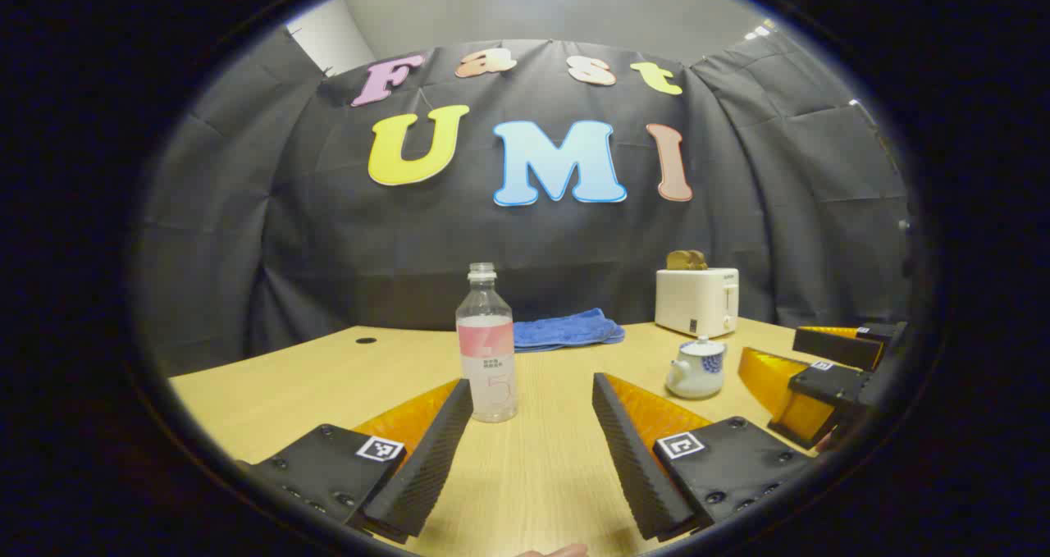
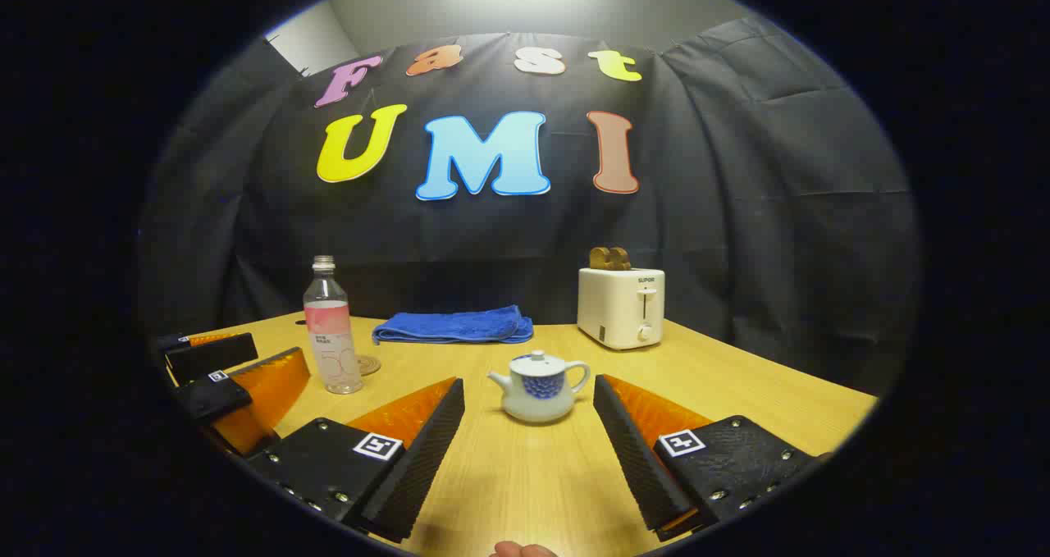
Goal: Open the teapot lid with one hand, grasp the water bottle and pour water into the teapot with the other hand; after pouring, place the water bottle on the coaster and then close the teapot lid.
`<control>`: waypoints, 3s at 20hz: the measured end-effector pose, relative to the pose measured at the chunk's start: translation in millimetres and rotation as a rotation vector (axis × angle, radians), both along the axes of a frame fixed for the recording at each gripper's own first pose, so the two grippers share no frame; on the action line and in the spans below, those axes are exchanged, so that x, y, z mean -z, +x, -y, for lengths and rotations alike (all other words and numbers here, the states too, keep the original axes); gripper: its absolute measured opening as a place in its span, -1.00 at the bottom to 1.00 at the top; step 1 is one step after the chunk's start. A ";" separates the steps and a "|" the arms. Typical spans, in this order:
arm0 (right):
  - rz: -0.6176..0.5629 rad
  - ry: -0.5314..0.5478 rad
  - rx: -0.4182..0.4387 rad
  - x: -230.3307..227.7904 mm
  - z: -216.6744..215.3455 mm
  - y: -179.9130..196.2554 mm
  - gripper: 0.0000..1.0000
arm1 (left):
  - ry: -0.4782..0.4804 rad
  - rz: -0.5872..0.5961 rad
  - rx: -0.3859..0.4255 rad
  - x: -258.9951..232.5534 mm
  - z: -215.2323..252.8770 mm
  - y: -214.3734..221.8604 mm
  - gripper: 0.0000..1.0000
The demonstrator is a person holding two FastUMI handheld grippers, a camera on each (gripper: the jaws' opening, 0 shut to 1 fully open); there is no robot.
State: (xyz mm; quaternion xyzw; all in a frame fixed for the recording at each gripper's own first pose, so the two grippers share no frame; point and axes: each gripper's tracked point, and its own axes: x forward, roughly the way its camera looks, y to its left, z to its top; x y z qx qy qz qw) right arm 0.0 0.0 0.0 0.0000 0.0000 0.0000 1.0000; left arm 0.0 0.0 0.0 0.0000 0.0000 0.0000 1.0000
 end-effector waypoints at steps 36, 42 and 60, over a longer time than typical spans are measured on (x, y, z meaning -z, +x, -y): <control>-0.143 -0.090 -0.018 7.8 -11.6 138.8 -0.70 | -0.004 -0.050 0.004 -20.3 -36.0 74.1 1.00; -0.083 -0.083 -0.021 -13.0 -12.3 133.1 -0.91 | -0.045 -0.065 0.002 -14.4 -44.6 82.4 1.00; 0.014 -0.161 -0.117 -31.9 -48.8 67.2 -0.91 | -0.029 -0.096 -0.024 -1.3 -61.2 168.7 0.99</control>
